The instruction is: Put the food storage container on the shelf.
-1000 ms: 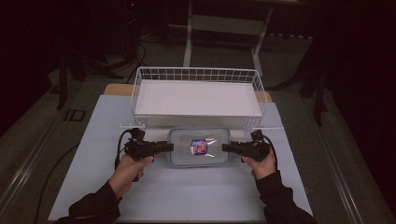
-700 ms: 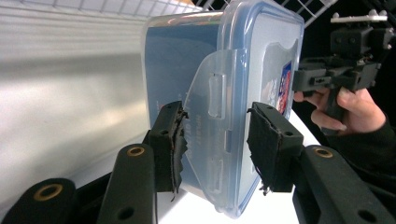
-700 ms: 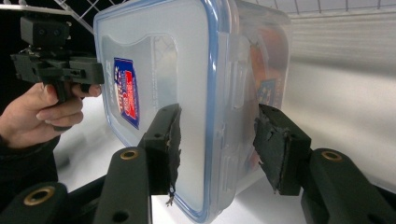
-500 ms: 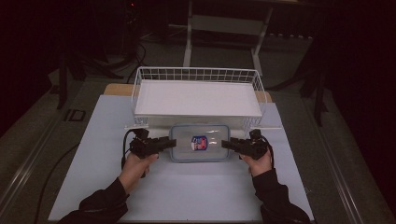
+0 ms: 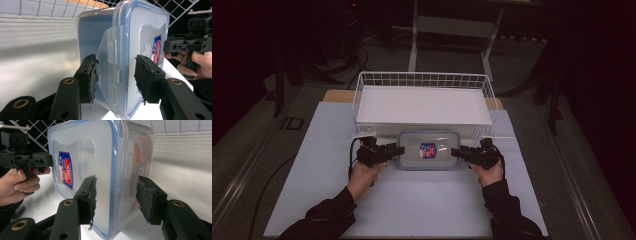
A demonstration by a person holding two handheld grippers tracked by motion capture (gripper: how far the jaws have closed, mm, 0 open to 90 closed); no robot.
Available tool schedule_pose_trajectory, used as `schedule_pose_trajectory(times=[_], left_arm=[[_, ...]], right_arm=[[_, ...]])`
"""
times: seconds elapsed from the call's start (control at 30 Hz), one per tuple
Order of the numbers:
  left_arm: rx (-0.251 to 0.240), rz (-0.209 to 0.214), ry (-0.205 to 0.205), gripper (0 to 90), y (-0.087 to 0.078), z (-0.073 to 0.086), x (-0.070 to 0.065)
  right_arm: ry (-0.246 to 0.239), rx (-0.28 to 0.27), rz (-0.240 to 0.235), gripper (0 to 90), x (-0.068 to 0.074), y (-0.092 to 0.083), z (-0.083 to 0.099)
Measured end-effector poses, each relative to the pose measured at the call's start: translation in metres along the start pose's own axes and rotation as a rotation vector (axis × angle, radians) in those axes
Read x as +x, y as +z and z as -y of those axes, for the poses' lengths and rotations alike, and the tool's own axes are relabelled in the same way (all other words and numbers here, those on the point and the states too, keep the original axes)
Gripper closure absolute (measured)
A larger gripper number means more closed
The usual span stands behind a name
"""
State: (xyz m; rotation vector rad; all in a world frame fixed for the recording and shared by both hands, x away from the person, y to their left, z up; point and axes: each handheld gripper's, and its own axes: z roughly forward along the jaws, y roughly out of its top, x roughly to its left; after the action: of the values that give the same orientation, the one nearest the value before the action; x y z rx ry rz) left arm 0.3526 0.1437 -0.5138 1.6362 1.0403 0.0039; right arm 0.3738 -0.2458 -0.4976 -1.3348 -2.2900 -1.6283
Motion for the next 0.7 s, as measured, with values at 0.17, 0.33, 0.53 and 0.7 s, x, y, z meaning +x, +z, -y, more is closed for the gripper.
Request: schedule_pose_trajectory(times=[0.17,0.33,0.53,0.7], left_arm=[[-0.035,0.016,0.002,52.2,0.003,0.003,0.003],[-0.030,0.007,-0.029,49.2,0.008,0.003,0.006],[-0.072,-0.015,-0.021,42.9,0.012,0.005,0.009],[-0.087,-0.071,0.001,40.8,0.013,0.003,0.006]], right_arm=[[0.036,-0.006,-0.017,50.1,-0.008,0.002,0.003],[0.036,-0.017,0.014,48.0,-0.006,0.003,0.003],[0.008,-0.042,0.053,46.5,-0.002,0.008,0.003],[-0.014,-0.069,0.109,40.6,0.000,0.011,0.002]])
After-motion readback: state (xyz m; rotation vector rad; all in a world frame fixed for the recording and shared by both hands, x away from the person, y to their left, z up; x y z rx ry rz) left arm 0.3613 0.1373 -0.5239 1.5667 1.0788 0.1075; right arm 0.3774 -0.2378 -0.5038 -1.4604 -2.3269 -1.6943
